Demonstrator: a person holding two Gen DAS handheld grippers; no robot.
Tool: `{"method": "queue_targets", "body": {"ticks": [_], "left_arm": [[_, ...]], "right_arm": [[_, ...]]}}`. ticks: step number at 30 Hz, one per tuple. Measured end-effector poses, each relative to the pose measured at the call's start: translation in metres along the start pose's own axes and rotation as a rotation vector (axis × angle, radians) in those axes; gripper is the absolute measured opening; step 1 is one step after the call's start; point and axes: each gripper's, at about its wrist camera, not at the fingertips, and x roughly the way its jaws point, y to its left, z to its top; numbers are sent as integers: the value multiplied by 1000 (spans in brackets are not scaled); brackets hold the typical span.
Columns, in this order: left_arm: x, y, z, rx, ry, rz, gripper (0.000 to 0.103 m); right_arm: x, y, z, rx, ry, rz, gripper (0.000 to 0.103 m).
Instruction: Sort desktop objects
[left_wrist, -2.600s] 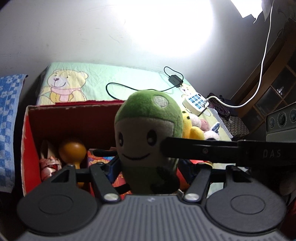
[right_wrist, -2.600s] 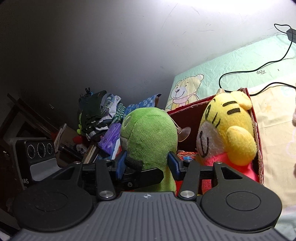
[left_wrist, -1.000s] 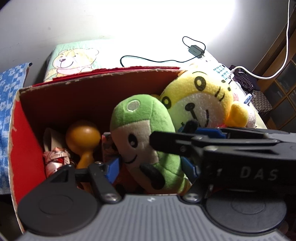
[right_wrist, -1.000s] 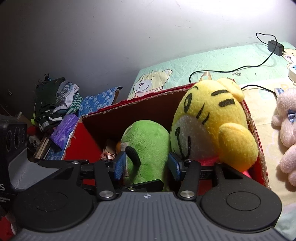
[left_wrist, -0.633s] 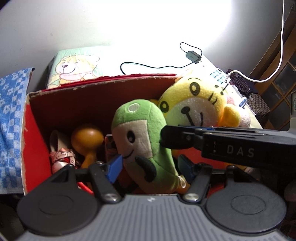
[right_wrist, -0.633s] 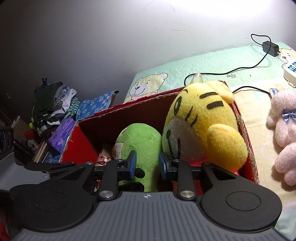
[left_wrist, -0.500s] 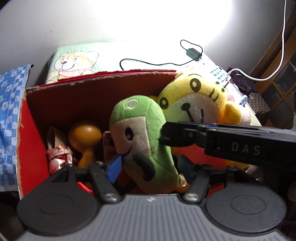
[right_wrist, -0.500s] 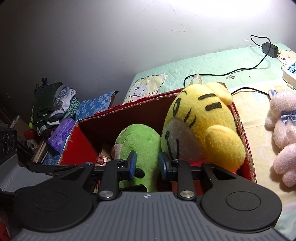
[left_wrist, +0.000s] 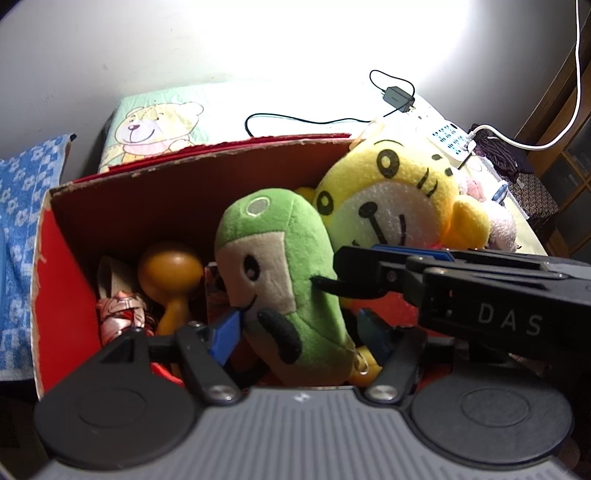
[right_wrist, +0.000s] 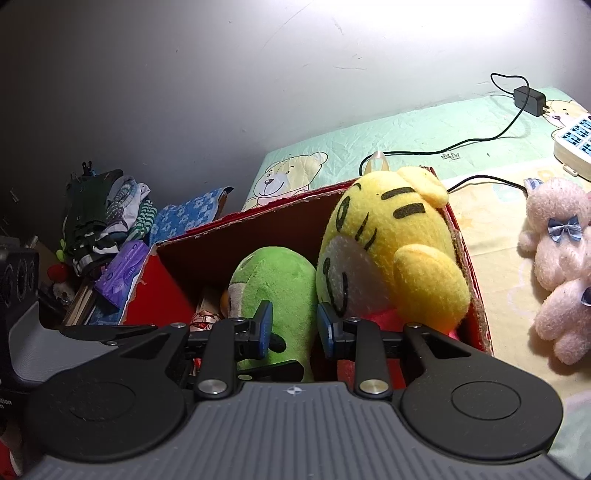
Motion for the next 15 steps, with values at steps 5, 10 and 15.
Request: {"method": "queue_targets", "body": {"ticks": [5,10,15], "left_arm": [[-3,-4,0,4,10,19,72],[-10,-9,-3,14,-1,22,73],[-16,-15,-5,31,-12,32,76]], "right_arm": [[-3,-1,-2,3,-4,-2,30],[-8,-3,-5,7,-13,-10,30],[-12,-2,-8,10,-20,-7,31]]}}
